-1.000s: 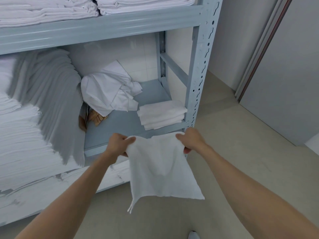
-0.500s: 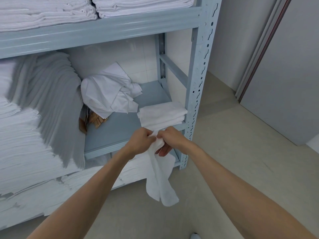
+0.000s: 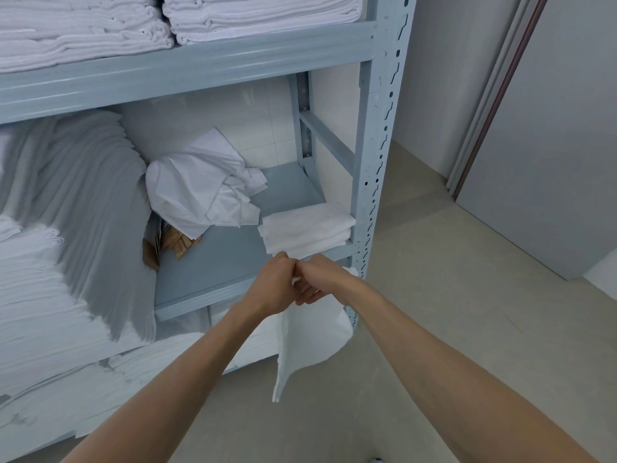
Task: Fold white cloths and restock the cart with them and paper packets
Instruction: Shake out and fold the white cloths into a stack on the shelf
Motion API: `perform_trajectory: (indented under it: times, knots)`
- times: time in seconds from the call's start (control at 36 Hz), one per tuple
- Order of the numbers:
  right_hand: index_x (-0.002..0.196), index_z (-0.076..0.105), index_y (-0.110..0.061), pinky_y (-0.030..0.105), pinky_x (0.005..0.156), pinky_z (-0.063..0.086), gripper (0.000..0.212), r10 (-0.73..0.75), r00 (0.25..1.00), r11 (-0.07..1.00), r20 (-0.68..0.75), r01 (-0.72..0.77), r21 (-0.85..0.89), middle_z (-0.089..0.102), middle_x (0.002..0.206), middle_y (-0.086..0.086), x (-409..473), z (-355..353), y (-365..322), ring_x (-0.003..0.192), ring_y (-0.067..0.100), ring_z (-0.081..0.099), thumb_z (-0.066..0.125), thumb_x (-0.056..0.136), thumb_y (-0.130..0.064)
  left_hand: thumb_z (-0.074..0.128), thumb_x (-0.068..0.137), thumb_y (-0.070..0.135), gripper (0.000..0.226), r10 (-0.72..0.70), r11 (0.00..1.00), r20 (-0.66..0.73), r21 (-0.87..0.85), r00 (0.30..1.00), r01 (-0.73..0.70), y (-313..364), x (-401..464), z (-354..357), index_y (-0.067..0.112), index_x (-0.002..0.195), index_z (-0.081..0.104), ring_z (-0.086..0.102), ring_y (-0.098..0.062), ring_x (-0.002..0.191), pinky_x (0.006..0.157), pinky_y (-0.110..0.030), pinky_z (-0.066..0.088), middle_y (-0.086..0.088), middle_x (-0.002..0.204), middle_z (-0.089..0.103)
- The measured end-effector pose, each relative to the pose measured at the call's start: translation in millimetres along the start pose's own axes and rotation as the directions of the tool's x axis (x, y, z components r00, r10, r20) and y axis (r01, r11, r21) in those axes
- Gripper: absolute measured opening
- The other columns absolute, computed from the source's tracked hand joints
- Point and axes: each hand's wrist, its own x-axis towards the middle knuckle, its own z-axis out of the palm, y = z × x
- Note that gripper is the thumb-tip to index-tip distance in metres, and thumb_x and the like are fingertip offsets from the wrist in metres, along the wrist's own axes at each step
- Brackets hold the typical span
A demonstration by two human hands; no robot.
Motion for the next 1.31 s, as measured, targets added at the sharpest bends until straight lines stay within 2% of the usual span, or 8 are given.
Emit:
perform_trajectory:
  times: [0.17,0.25,0.33,0.56,0.72,1.11,1.19,1.31]
  knots:
    - [0.099,0.071,-0.001,0.034,0.081,0.06,0.04,-0.009,0.993,0.999,0.115,0.014,-0.05,0.076,0.092,0.013,-1,-4,2,0.083,0.024,0.073,0.051,0.093,-0.035,0.059,0.078,0.0,0.014,-0.057,0.998,-0.083,-0.027,0.995,0.055,-2,9,-1,0.002,0.072,0.072,0.058,-0.027,0.068,0.058,-0.032,0.041,-0.016,0.072,0.068]
    - [0.079,0.072,-0.004,0.033,0.073,0.055,0.032,-0.132,0.984,0.976,-0.117,0.109,-0.188,0.073,0.074,0.006,0,-13,13,0.07,0.024,0.07,0.056,0.087,-0.03,0.058,0.075,-0.004,0.022,-0.091,0.992,-0.176,-0.107,0.98,0.073,-8,12,-7,0.004,0.083,0.078,0.058,-0.025,0.073,0.061,-0.03,0.037,-0.012,0.079,0.07]
    - [0.093,0.063,-0.019,0.034,0.078,0.05,0.011,-0.323,0.887,0.886,-0.33,0.162,-0.434,0.064,0.095,0.0,7,-28,34,0.088,0.019,0.06,0.061,0.082,-0.019,0.057,0.076,-0.007,0.031,-0.086,0.987,-0.239,-0.152,0.967,0.05,-14,17,-17,0.007,0.092,0.079,0.055,-0.02,0.077,0.061,-0.018,0.033,-0.002,0.081,0.062]
    - [0.126,0.051,-0.022,0.038,0.093,0.027,0.049,-0.251,0.968,0.706,-0.024,0.166,-0.688,0.05,0.114,0.0,24,-47,79,0.117,0.017,0.036,0.064,0.08,-0.01,0.059,0.072,-0.016,0.033,-0.012,0.967,-0.335,-0.244,0.942,-0.074,-29,15,-42,0.008,0.08,0.081,0.051,-0.004,0.061,0.055,-0.007,0.036,0.008,0.067,0.056]
    - [0.114,0.067,-0.028,0.035,0.087,0.025,0.022,-0.345,0.938,0.578,-0.022,0.194,-0.792,0.056,0.098,-0.006,23,-60,79,0.109,0.017,0.038,0.066,0.092,-0.031,0.06,0.074,-0.012,0.031,-0.096,0.96,-0.413,-0.279,0.906,-0.026,-50,10,-48,0.01,0.081,0.081,0.053,0.001,0.06,0.056,-0.005,0.038,0.017,0.067,0.054]
    - [0.093,0.073,-0.006,0.023,0.107,0.02,0.008,-0.681,0.711,0.568,0.174,0.663,-0.487,0.061,0.127,-0.007,-12,9,40,0.123,0.011,0.037,0.067,0.091,-0.011,0.061,0.075,-0.012,0.03,-0.181,0.924,-0.456,-0.382,0.871,-0.008,-87,14,-71,0.01,0.085,0.08,0.057,-0.019,0.071,0.063,-0.028,0.043,0.002,0.077,0.064]
    - [0.108,0.069,-0.012,0.013,0.099,0.014,0.015,-0.653,0.695,0.526,0.301,0.702,-0.479,0.059,0.124,0.0,-21,28,34,0.109,-0.003,0.032,0.058,0.098,-0.016,0.063,0.075,-0.012,0.029,-0.233,0.907,-0.444,-0.419,0.865,0.029,-98,14,-75,0.01,0.086,0.08,0.06,-0.02,0.076,0.066,-0.032,0.047,-0.007,0.085,0.069]
    - [0.118,0.059,-0.021,0.018,0.076,0.015,0.025,-0.629,0.705,0.345,0.329,0.632,-0.694,0.064,0.106,0.006,-22,19,28,0.088,0.016,0.041,0.038,0.106,-0.026,0.062,0.074,-0.012,0.033,-0.283,0.905,-0.44,-0.416,0.852,0.085,-117,9,-75,0.015,0.082,0.08,0.057,-0.017,0.071,0.06,-0.027,0.045,-0.005,0.08,0.068]
